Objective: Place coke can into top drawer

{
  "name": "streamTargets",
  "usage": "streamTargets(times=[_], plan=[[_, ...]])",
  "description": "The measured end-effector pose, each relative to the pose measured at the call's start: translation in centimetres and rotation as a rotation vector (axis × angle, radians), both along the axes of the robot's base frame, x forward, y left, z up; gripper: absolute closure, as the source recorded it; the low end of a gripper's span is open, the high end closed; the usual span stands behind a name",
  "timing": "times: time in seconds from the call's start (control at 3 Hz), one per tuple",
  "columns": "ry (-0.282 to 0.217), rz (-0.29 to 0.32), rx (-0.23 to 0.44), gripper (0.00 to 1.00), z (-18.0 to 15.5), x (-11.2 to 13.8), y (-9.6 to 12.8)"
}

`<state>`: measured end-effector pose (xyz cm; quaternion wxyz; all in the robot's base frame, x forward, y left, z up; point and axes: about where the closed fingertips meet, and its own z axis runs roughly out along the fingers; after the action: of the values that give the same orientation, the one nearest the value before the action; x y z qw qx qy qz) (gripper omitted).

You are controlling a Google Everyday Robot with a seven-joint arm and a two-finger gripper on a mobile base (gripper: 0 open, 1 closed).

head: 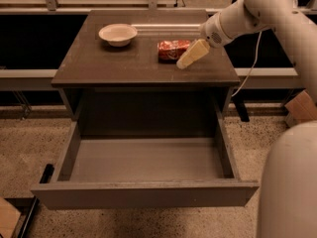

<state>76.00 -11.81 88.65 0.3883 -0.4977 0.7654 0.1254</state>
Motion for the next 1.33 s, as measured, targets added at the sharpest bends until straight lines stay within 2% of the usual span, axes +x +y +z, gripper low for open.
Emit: streamTargets(times=[0.33, 0.67, 1.0, 1.33], plan=[[-0.015, 0.014, 0.011, 0.0, -0.7, 3.0, 1.3], [0.007, 0.057, -0.007, 0.03, -2.8, 5.0, 2.6], [0.036, 0.077, -0.01, 0.27, -4.3, 5.5, 3.1], [0.044, 0.089, -0.013, 0.49, -4.4, 5.5, 3.2]])
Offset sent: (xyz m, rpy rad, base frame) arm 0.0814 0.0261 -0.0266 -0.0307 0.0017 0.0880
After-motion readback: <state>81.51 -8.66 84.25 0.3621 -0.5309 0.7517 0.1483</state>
